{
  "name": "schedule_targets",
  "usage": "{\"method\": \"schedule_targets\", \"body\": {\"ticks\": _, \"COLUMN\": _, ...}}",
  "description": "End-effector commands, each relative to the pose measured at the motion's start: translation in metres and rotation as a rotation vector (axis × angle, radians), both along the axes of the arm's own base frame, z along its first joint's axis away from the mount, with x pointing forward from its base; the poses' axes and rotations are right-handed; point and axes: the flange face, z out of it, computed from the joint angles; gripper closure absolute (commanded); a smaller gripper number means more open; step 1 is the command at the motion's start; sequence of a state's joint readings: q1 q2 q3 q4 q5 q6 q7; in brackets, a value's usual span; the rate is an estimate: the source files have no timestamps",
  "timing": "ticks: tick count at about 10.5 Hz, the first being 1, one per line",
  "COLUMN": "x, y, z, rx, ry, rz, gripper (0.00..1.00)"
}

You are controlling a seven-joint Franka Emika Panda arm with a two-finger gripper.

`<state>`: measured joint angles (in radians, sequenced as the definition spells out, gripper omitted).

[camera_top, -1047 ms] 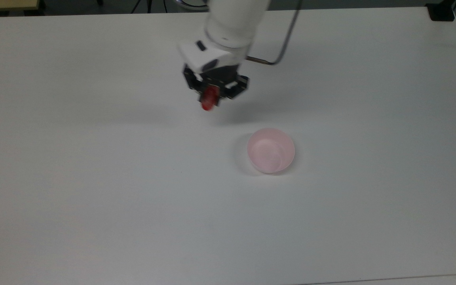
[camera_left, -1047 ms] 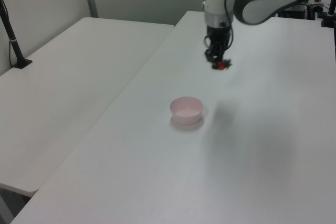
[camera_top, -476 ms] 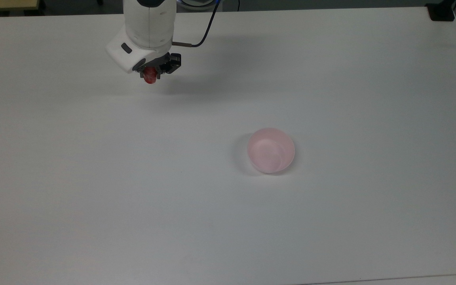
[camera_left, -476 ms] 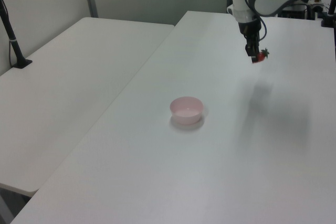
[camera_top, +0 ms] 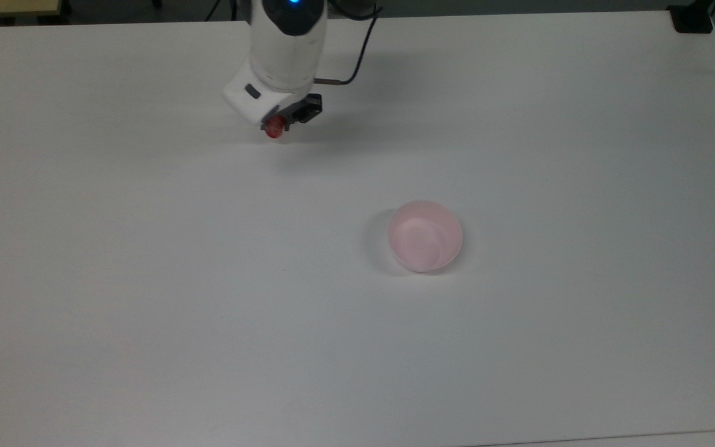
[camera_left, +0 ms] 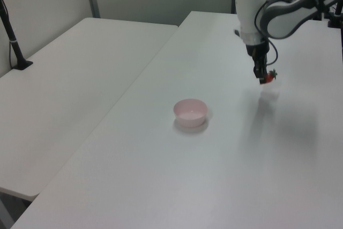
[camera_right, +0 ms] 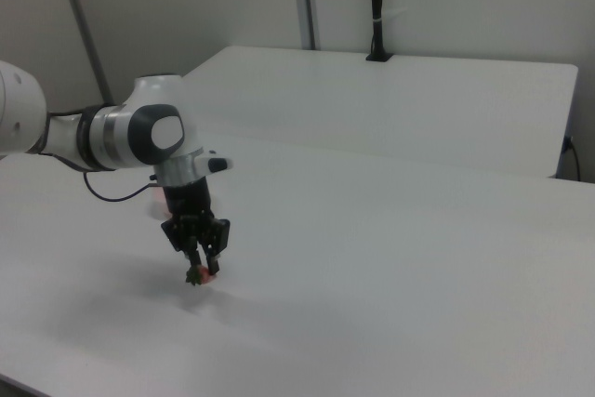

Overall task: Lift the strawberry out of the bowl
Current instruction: 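Carry the held strawberry away from the bowl across the table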

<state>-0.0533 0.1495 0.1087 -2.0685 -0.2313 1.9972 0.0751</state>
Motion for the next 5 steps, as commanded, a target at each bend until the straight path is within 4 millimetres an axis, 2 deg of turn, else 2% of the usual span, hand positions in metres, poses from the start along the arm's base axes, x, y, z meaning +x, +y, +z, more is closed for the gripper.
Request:
{"method": "schedule_targets", "body": {"ticks": 1, "x": -0.008, "y": 0.016, "z": -0.009, "rx": 0.006, "ry": -0.010, "rz": -0.018, "gripper": 0.35}}
{"method": "schedule_targets", "body": {"ticks": 2, "x": -0.006, "y": 0.014, "z": -0.004, "rx": 0.005, "ry": -0.015, "rz": -0.026, "gripper": 0.15}}
{"method": "schedule_targets", "body": {"ticks": 3, "x": -0.005, "y": 0.011, "z": 0.007, "rx": 0.004, "ry": -0.031, "rz": -0.034, "gripper": 0.01}}
{"method": "schedule_targets", "body": {"ticks": 4, "x": -0.004, "y": 0.010, "z": 0.029, "rx": 0.002, "ry": -0.054, "rz": -0.041, "gripper": 0.00}}
{"method": "schedule_targets", "body": {"ticks": 5, "x": 0.003, "y": 0.008, "z": 0.062, "rx": 0.005, "ry": -0.076, "rz": -0.061, "gripper": 0.00}}
